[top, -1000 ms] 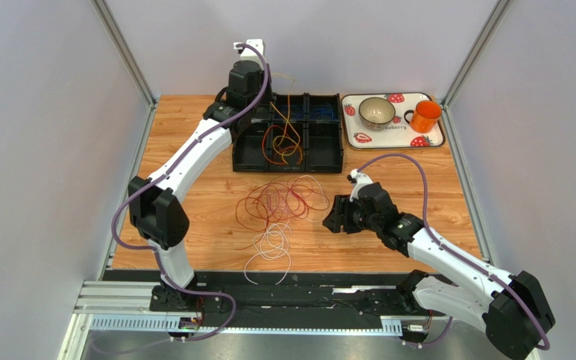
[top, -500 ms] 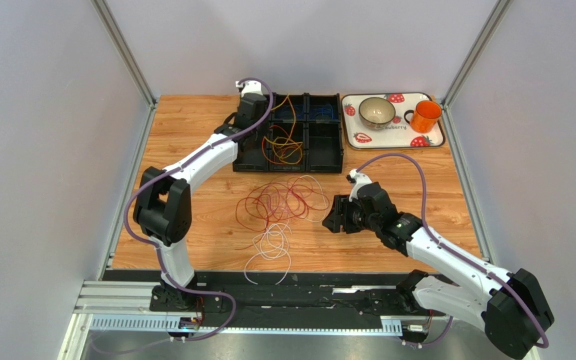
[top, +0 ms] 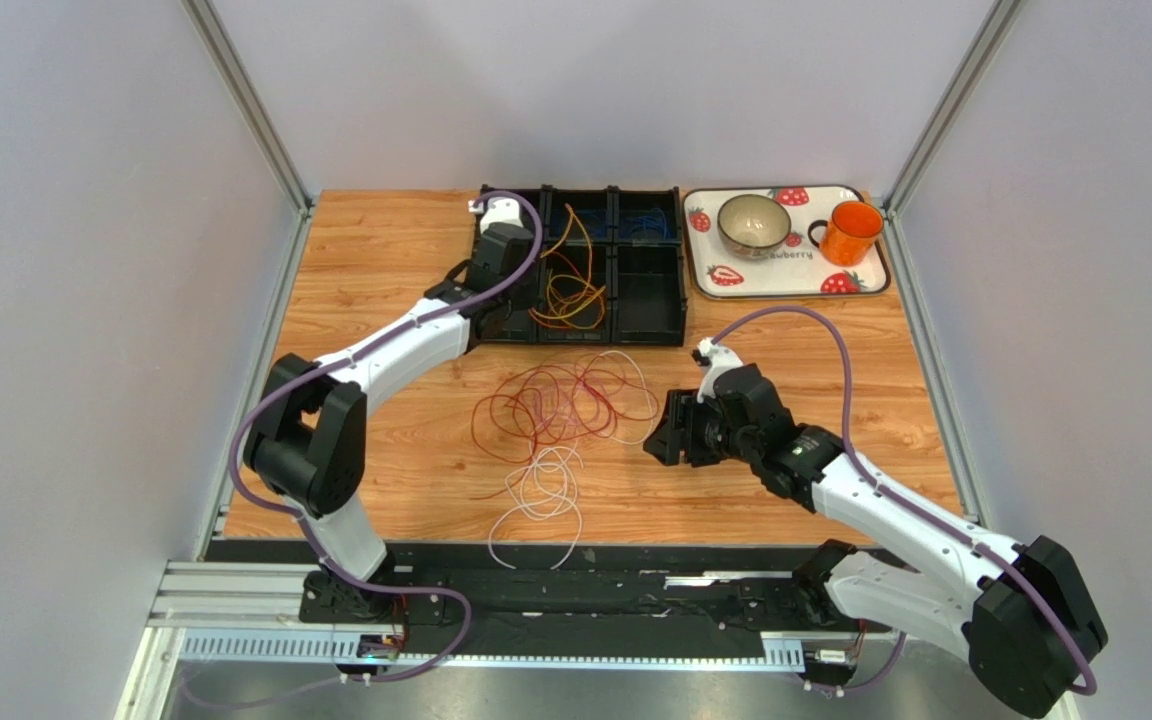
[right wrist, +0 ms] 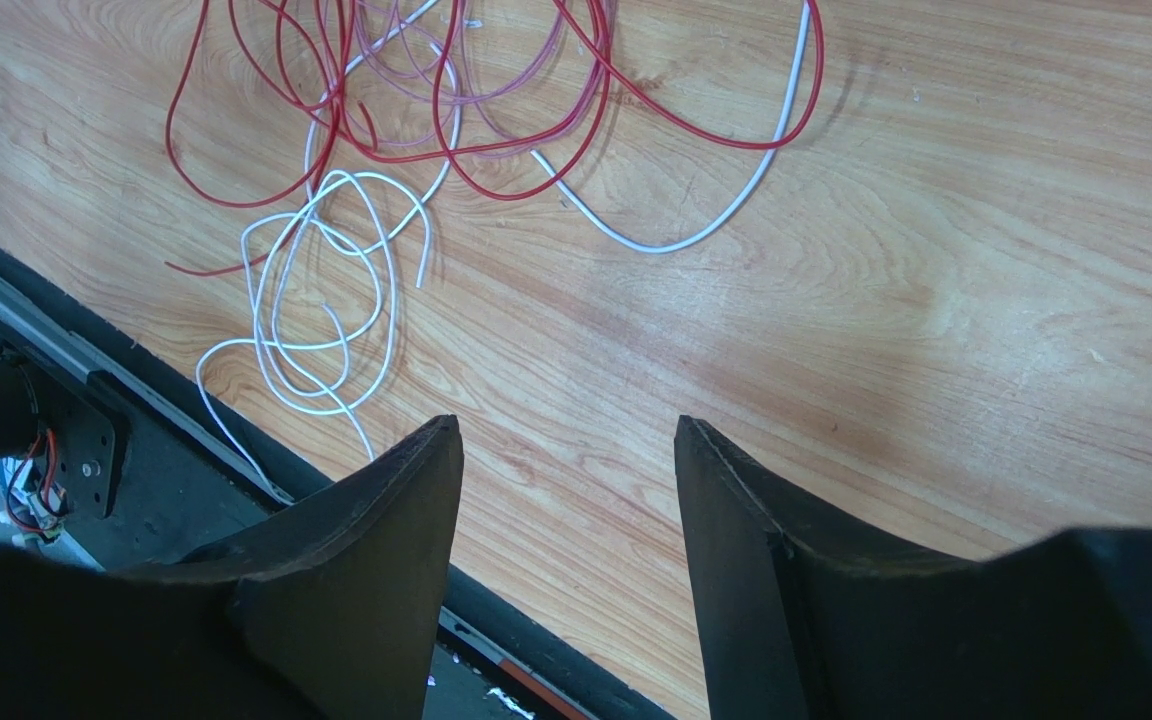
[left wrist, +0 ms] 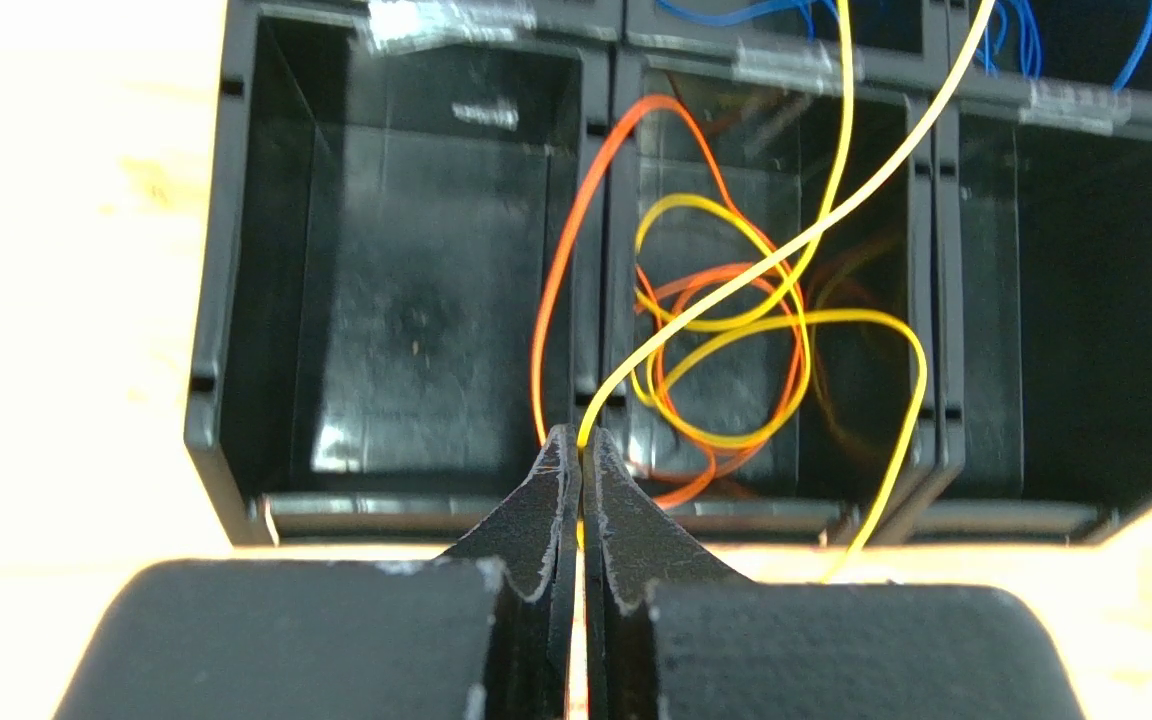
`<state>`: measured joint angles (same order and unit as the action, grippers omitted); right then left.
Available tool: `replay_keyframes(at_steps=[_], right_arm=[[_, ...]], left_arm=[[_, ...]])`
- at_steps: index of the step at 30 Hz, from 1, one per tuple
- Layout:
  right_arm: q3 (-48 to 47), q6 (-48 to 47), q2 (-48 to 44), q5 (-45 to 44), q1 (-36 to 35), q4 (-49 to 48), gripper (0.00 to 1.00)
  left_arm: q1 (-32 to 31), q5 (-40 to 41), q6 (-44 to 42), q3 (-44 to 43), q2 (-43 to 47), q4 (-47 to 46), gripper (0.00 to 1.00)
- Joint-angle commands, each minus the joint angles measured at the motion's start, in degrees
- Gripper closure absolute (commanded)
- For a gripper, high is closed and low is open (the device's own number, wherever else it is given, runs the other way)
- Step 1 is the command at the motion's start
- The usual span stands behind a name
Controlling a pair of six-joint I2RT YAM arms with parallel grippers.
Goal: Untangle the cables
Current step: Place the cable in the bin.
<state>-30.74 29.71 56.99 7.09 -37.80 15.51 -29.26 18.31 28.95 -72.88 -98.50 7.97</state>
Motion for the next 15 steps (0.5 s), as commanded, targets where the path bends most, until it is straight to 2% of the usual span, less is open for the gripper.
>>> replay_keyframes(at_steps=[1,9,15], right_arm=[[-0.3,-0.1,0.0,0.5,0.0,-2.9,0.42],[-0.1,0.5,-0.2,0.9,0.0,-3.0,0.43],[0.8,0.9,-2.1,0.5,0.0,-2.4,0.43]], left_arm=[[-1.9,3.1,1.1,2.5,5.6,0.6,1.0],[-3.7,2.7,1.6,5.2,6.0,2.6,1.0],[-4.1,2.3,5.0,5.2,5.1,7.6,1.0]])
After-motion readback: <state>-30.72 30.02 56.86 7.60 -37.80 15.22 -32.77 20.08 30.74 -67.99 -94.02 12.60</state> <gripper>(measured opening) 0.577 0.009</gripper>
